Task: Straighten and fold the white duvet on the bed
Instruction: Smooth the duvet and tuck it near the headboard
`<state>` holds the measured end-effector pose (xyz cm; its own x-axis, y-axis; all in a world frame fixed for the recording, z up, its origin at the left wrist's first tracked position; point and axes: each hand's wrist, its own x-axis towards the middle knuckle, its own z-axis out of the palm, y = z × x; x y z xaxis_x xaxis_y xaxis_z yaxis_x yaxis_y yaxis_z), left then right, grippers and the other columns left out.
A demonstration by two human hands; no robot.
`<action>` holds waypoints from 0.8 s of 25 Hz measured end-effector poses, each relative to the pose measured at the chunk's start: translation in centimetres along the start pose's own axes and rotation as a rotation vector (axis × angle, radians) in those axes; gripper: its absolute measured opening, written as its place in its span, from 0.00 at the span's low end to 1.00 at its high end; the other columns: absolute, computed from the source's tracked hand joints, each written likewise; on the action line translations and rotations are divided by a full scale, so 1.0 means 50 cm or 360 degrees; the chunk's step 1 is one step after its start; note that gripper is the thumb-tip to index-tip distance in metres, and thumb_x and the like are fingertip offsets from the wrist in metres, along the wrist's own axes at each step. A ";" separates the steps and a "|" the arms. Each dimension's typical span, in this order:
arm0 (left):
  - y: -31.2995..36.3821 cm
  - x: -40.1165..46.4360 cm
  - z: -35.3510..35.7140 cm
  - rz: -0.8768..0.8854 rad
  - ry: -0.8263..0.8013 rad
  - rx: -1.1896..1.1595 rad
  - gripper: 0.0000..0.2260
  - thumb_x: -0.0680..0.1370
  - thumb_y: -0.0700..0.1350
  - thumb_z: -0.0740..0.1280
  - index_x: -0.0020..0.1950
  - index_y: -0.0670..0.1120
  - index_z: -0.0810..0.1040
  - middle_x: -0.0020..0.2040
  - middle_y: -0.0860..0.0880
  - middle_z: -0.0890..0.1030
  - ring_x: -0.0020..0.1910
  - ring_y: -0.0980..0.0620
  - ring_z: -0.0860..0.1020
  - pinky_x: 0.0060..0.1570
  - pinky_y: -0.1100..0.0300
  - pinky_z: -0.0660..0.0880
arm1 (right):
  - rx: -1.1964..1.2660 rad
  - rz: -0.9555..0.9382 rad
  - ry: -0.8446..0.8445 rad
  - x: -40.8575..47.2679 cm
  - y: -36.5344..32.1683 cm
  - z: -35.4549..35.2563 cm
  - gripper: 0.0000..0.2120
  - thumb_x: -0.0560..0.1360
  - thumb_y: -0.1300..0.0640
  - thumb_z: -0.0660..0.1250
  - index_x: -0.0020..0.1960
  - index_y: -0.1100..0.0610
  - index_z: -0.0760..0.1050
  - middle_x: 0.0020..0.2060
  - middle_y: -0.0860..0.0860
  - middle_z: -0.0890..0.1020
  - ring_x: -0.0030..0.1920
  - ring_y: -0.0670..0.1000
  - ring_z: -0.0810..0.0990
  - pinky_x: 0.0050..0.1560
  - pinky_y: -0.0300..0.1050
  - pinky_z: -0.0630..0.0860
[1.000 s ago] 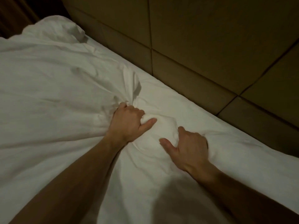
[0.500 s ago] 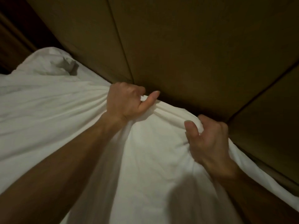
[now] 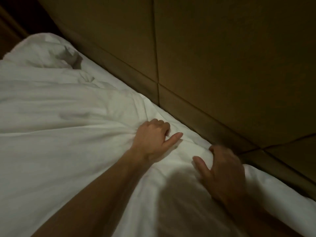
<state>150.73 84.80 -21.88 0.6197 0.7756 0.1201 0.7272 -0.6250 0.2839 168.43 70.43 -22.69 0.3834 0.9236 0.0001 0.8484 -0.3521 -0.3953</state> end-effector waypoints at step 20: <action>-0.553 0.022 -0.120 -0.0503 0.0640 0.0177 0.27 0.80 0.58 0.53 0.31 0.40 0.74 0.27 0.41 0.76 0.29 0.41 0.74 0.36 0.53 0.64 | 0.0409 -0.0124 -0.0099 0.249 -0.457 0.242 0.48 0.68 0.25 0.38 0.57 0.58 0.80 0.47 0.56 0.85 0.49 0.60 0.81 0.53 0.52 0.73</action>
<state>129.56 103.47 -23.90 0.2186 0.8869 0.4070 0.9008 -0.3438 0.2652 149.42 91.83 -24.75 0.2907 0.9567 -0.0135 0.7508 -0.2368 -0.6166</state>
